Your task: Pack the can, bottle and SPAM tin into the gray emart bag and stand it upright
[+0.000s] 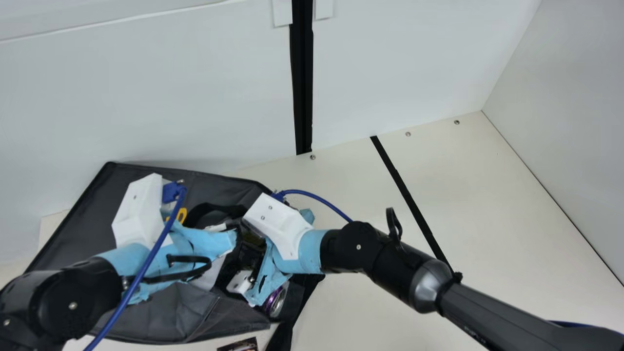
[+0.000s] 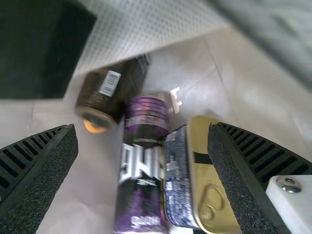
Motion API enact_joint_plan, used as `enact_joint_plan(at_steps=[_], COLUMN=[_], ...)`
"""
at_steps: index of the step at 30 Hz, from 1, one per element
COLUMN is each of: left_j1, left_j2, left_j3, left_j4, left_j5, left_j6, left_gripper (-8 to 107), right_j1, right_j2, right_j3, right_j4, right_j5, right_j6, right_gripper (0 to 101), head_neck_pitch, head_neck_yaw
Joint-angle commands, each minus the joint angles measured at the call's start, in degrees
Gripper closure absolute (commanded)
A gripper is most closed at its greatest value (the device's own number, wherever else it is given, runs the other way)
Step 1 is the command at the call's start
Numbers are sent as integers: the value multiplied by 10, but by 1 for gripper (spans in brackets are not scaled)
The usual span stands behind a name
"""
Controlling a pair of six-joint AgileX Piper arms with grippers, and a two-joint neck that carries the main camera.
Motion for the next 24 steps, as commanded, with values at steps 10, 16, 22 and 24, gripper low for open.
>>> enact_joint_plan(at_steps=[10, 16, 22, 24], left_j1=[0, 0, 0, 0], left_j2=[0, 0, 0, 0], left_j3=[0, 0, 0, 0], left_j4=[0, 0, 0, 0], left_j5=[0, 0, 0, 0], left_j6=[0, 0, 0, 0], left_gripper=[107, 107, 107, 107], right_j1=[-29, -49, -72, -81], right_j2=[-39, -66, -93, -102], right_j3=[27, 42, 56, 61], right_j4=[6, 4, -2, -5], right_j5=[25, 46, 69, 77], right_j6=[-15, -23, -26, -27], right_gripper=[6, 6, 6, 6], head_neck_pitch=[-12, -12, -12, -12], head_neck_yaw=[-1, -1, -1, -1])
